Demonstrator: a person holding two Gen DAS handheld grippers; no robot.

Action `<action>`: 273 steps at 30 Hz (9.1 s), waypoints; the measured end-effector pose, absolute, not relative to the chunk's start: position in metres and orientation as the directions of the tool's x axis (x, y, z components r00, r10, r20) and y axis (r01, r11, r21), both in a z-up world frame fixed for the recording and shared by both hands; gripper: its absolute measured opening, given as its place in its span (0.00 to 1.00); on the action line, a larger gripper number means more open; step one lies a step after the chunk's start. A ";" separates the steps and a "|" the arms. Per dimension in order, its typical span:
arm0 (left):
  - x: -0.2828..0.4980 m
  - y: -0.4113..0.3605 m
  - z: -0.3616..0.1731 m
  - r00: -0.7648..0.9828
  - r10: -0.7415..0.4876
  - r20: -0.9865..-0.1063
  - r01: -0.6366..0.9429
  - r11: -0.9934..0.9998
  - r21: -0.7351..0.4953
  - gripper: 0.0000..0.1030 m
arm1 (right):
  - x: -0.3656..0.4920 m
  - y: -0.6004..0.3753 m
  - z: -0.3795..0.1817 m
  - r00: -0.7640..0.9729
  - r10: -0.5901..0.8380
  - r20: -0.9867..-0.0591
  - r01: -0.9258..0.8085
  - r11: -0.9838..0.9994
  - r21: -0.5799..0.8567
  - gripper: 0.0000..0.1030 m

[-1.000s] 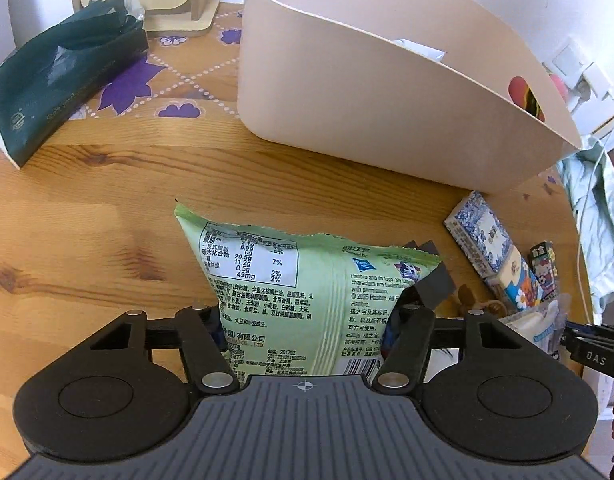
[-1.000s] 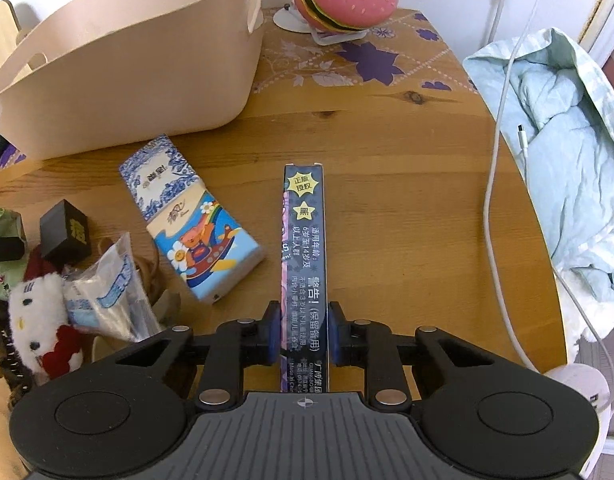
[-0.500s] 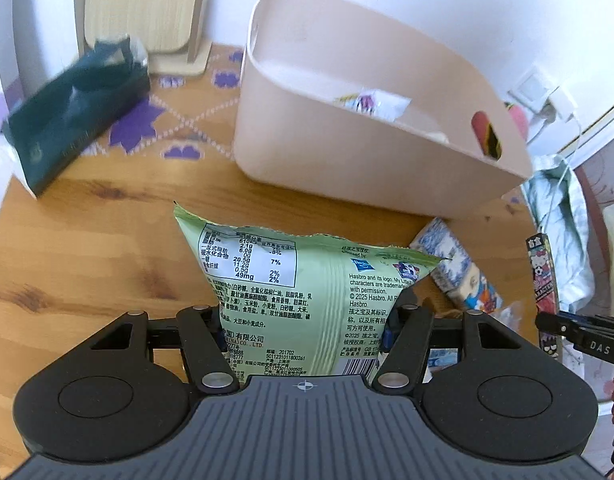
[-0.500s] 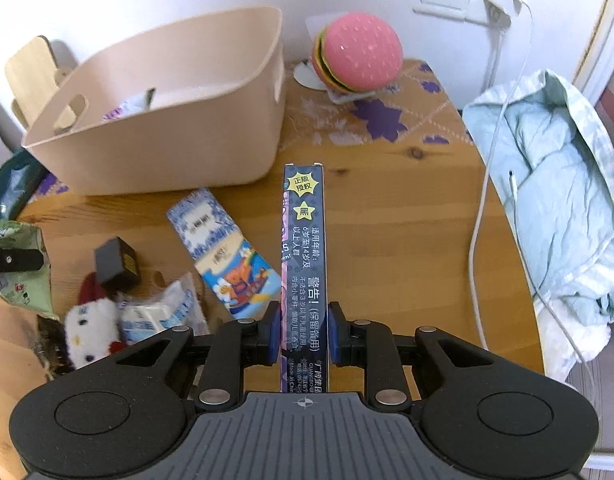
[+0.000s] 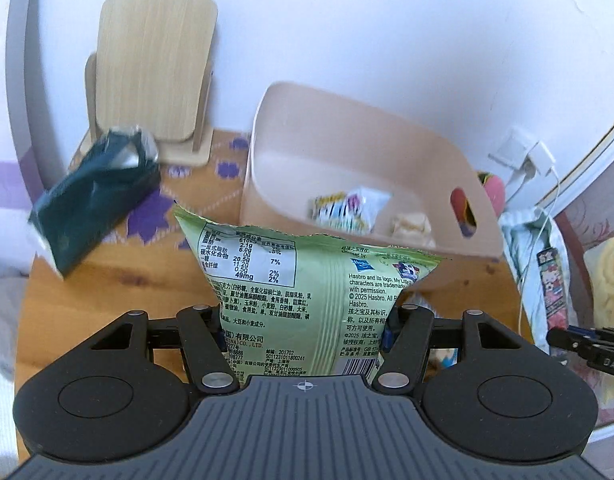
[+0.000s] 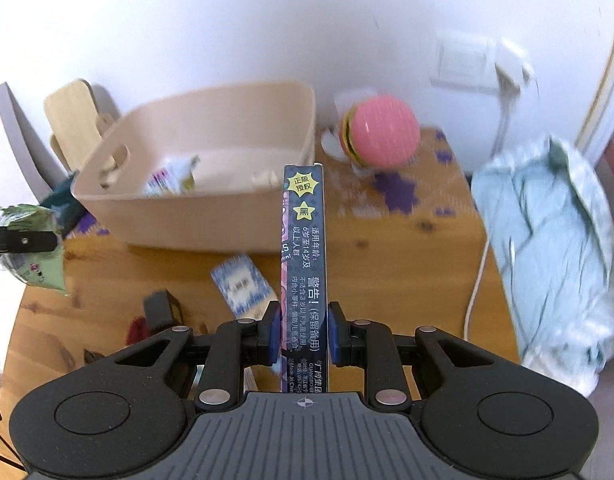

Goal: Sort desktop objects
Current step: 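Lift both items over the beige basket and release them inside, then grasp the brown bow pouch with left gripper while right gripper grasps the tan twisted toy, then carry the brown pouch and tan twisted toy up toward the beige basket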

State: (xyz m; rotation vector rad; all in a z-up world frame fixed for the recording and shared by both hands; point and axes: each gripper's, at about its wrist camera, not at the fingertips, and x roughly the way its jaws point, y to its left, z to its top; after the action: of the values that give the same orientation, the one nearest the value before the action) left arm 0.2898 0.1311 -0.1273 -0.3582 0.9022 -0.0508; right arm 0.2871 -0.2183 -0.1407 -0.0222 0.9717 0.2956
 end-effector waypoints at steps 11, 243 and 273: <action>0.331 0.123 -0.084 0.708 -0.205 -0.676 -0.021 0.950 -0.310 0.61 | 0.314 -0.198 -0.098 0.606 0.287 -0.742 -0.310 0.944 0.112 0.21; 0.334 0.086 -0.064 0.678 -0.232 -0.697 -0.054 0.931 -0.362 0.40 | 0.308 -0.172 -0.095 0.660 0.282 -0.696 -0.339 0.939 0.058 0.45; 0.458 0.050 -0.145 0.547 -0.180 -0.817 -0.113 0.952 -0.286 0.40 | 0.442 -0.122 -0.161 0.547 0.290 -0.785 -0.362 0.928 0.091 0.45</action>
State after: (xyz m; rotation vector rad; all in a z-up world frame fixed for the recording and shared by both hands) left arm 0.4582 0.0499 -0.1445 -0.3233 0.9957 -0.0407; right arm 0.4416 -0.1216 -0.1613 -0.0857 0.9137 0.3873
